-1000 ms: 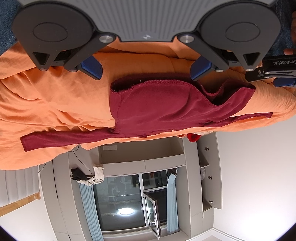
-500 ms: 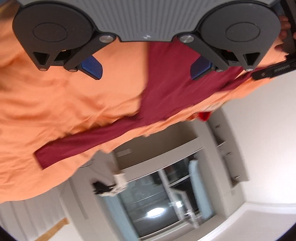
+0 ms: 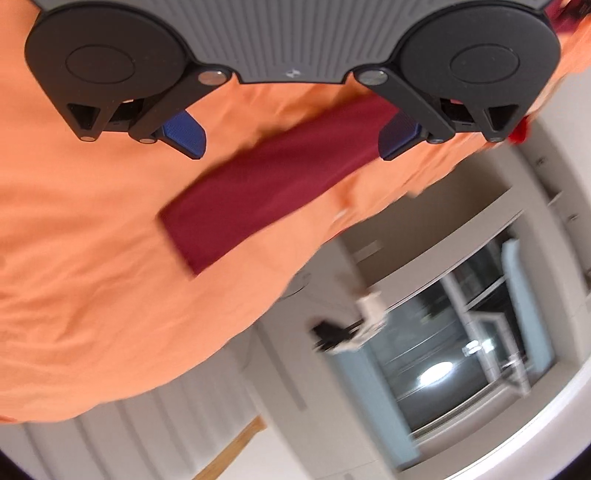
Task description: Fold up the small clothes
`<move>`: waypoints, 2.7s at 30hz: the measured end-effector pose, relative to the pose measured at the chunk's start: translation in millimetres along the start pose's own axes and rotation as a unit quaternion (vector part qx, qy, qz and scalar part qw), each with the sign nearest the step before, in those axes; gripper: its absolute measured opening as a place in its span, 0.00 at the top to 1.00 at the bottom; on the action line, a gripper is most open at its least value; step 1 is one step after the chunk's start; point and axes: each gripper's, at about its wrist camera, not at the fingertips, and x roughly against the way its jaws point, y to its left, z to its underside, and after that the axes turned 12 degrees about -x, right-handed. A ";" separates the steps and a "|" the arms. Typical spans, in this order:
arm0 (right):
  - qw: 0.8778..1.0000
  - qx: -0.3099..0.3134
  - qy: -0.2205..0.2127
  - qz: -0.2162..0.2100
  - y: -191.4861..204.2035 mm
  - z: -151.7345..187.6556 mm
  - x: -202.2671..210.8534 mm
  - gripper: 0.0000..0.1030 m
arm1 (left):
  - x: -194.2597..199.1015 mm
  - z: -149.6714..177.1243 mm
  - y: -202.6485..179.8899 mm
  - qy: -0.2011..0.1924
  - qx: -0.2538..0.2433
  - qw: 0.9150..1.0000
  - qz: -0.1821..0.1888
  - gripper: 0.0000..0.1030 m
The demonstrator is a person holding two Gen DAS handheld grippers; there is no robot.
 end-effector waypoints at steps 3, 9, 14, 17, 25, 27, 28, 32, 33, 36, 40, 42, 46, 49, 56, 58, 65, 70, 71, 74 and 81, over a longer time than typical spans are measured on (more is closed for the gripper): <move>0.998 0.002 -0.023 0.064 -7.8 -15.3 -31.3 0.09 | -13.2 5.3 3.2 0.003 0.012 1.000 0.002 0.00; 0.986 0.028 -0.036 0.158 -31.1 -28.9 -90.9 0.19 | -33.5 13.9 15.4 0.026 0.030 0.999 0.012 0.00; 0.987 0.035 -0.042 0.154 -35.9 -27.7 -114.6 0.55 | -40.5 20.3 28.0 0.050 0.053 0.997 0.010 0.00; 0.985 0.045 -0.033 0.162 -26.3 -23.0 -120.6 0.87 | -41.3 19.8 32.2 0.052 0.064 0.997 0.009 0.00; 0.988 0.108 -0.066 0.083 50.0 -18.9 -89.5 0.90 | -33.4 13.6 44.9 0.048 0.076 0.996 -0.010 0.00; 0.987 0.138 -0.069 0.046 82.4 -16.0 -78.4 0.90 | -31.6 11.9 51.8 0.048 0.086 0.995 -0.016 0.00; 0.985 0.155 -0.069 0.026 100.7 -12.8 -73.0 0.90 | -30.6 11.1 56.7 0.047 0.093 0.994 -0.021 0.00; 0.971 0.223 -0.064 -0.062 174.1 10.0 -49.2 0.90 | -25.4 10.9 77.3 0.043 0.116 0.991 -0.043 0.00; 0.965 0.240 -0.061 -0.082 192.6 16.6 -44.6 0.90 | -24.3 11.5 83.2 0.042 0.123 0.990 -0.049 0.01; 0.947 0.286 -0.048 -0.137 241.7 43.8 -29.4 0.90 | -21.5 13.6 101.0 0.043 0.142 0.987 -0.065 0.00; 0.916 0.341 -0.011 -0.212 293.5 92.6 -5.8 0.90 | -18.5 17.9 124.1 0.048 0.169 0.981 -0.084 0.00; 0.899 0.366 0.012 -0.240 312.5 121.5 7.6 0.90 | -16.5 20.0 135.8 0.050 0.185 0.977 -0.092 0.01; 0.855 0.431 0.068 -0.279 347.4 189.1 21.5 0.90 | -11.3 26.9 158.0 0.051 0.220 0.968 -0.106 0.01; 0.824 0.471 0.112 -0.294 361.8 239.3 25.2 0.90 | -9.4 31.8 169.9 0.057 0.239 0.962 -0.117 0.01; 0.777 0.511 0.207 -0.304 355.1 328.0 29.2 0.90 | -14.4 36.4 177.2 0.070 0.235 0.961 -0.124 0.01; 0.765 0.521 0.224 -0.305 345.5 344.1 31.5 0.90 | -17.3 37.9 177.4 0.078 0.235 0.961 -0.120 0.01; 0.781 0.469 0.261 -0.320 312.9 312.9 24.0 0.57 | -30.3 39.6 165.4 0.098 0.229 0.966 -0.069 0.01; 0.813 0.443 0.239 -0.291 271.1 264.1 24.3 0.37 | -38.8 37.0 142.7 0.102 0.204 0.973 -0.022 0.01; 0.824 0.433 0.235 -0.280 265.3 253.5 20.1 0.33 | -40.3 36.3 136.8 0.105 0.194 0.975 -0.018 0.01; 0.864 0.392 0.213 -0.235 245.8 212.6 -0.4 0.32 | -48.2 36.4 118.5 0.123 0.164 0.979 -0.009 0.01; 0.926 0.309 0.169 -0.139 228.5 152.0 -94.7 0.41 | -57.4 41.4 92.6 0.165 0.093 0.982 -0.023 0.01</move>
